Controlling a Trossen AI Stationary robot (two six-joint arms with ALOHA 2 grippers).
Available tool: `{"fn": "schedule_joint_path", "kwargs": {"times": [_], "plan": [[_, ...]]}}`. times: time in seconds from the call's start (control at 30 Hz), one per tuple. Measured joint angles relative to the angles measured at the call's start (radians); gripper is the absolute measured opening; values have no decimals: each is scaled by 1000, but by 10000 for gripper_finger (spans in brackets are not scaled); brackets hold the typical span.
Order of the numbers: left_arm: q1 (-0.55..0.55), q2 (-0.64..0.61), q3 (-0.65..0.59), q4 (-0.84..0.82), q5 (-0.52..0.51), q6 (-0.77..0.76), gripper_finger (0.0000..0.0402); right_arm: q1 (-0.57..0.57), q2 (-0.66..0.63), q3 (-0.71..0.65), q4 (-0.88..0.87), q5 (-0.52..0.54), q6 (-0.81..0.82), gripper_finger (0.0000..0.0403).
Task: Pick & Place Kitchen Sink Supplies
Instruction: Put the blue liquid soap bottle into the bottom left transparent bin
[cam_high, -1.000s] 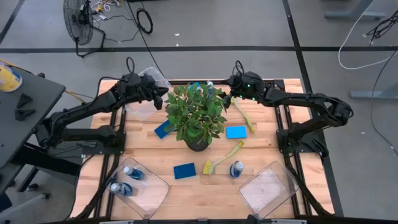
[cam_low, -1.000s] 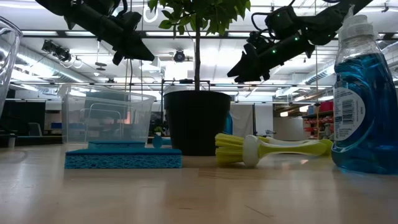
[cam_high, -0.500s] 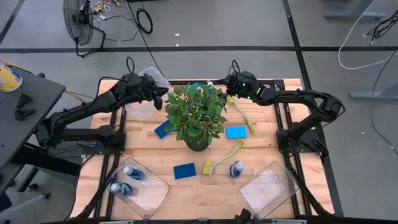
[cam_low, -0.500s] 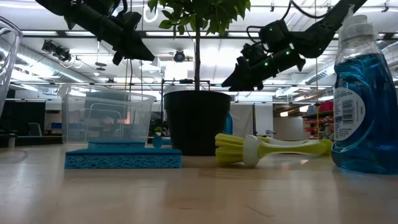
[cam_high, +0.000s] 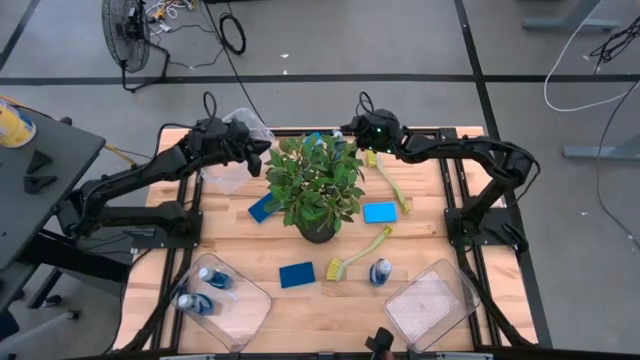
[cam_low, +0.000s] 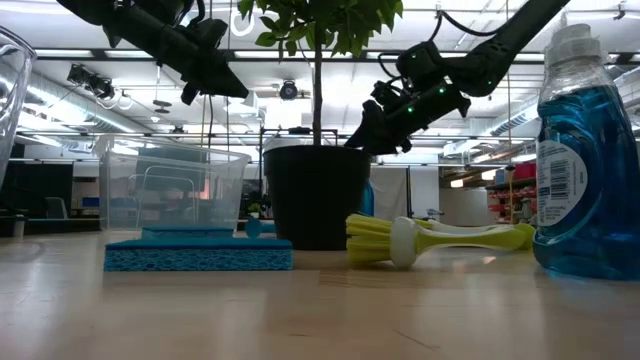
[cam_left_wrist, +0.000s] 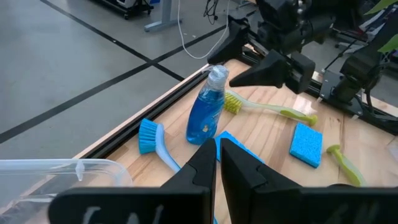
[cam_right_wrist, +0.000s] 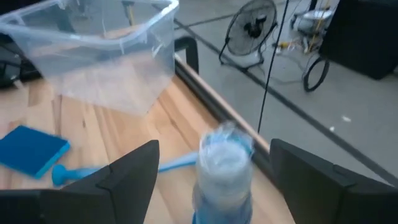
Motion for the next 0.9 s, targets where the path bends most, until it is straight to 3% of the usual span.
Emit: {"fn": "schedule_joint_path", "kwargs": {"times": [0.4,0.6,0.9], "plan": [[0,0,0,0,0,1,28,5,-8,1,-206,-15,-81,306],[0,0,0,0,0,1,28,5,0,-2,-226,-7,-120,306],[0,0,0,0,0,1,28,-1,0,-134,2,32,-113,306]]}}
